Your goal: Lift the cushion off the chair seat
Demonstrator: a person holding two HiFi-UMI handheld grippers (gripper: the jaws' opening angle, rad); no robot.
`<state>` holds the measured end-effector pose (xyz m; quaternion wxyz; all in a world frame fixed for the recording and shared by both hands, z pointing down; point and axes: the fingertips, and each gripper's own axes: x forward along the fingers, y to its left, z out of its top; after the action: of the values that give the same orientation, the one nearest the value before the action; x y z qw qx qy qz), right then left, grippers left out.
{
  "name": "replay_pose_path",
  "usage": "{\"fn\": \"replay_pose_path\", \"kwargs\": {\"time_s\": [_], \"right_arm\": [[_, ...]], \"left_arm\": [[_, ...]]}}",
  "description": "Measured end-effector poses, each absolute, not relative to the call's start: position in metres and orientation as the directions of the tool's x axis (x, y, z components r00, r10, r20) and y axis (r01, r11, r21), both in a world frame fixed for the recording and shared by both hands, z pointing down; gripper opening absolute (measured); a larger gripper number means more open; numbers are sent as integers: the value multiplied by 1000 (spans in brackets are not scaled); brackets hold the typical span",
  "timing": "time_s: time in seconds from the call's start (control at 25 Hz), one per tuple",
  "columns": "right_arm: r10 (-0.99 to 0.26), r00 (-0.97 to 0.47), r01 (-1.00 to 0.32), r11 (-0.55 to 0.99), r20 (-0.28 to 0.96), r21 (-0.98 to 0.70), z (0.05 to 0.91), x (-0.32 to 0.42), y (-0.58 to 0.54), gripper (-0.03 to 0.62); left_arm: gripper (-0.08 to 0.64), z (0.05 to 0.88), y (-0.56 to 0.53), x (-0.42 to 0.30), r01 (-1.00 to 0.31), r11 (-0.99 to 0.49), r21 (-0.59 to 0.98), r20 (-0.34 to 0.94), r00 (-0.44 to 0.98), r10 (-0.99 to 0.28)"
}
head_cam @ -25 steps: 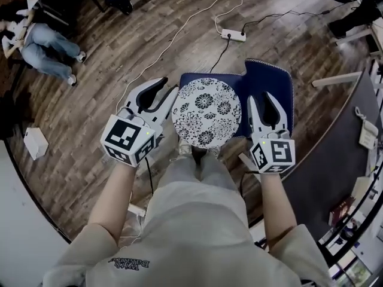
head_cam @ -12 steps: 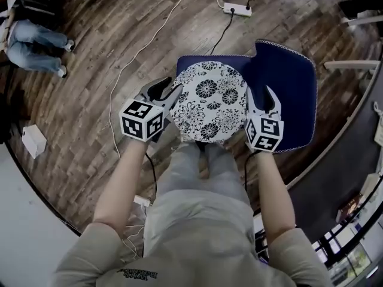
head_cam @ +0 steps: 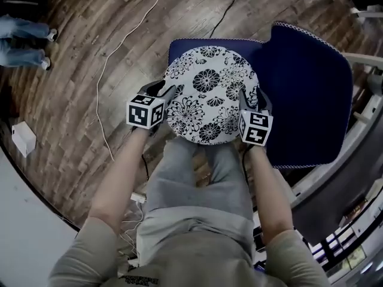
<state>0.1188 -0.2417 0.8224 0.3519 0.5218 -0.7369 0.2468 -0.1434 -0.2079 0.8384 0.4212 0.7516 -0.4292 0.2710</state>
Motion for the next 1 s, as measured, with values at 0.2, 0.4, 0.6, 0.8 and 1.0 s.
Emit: {"fn": "replay_pose_path", "kwargs": {"time_s": [0.2, 0.4, 0.6, 0.8, 1.0], "right_arm": [[-491, -126, -945, 325, 862, 47, 892, 142, -220, 232], [-454, -109, -943, 329, 884, 52, 923, 148, -215, 235], [-446, -148, -928, 371, 883, 31, 922, 134, -212, 71], [-481, -185, -941, 339, 857, -13, 868, 127, -213, 29], [-570, -205, -946, 324, 795, -11, 806, 129, -213, 25]], "left_arm": [[143, 901, -190, -143, -877, -256, 406, 820, 473, -323], [143, 932, -183, -138, -885, -259, 386, 858, 448, -252], [101, 935, -183, -138, -886, -233, 400, 851, 454, -264], [31, 884, -185, -136, -860, -279, 427, 821, 498, -278], [25, 813, -189, -131, -852, -320, 416, 771, 516, -372]]}}
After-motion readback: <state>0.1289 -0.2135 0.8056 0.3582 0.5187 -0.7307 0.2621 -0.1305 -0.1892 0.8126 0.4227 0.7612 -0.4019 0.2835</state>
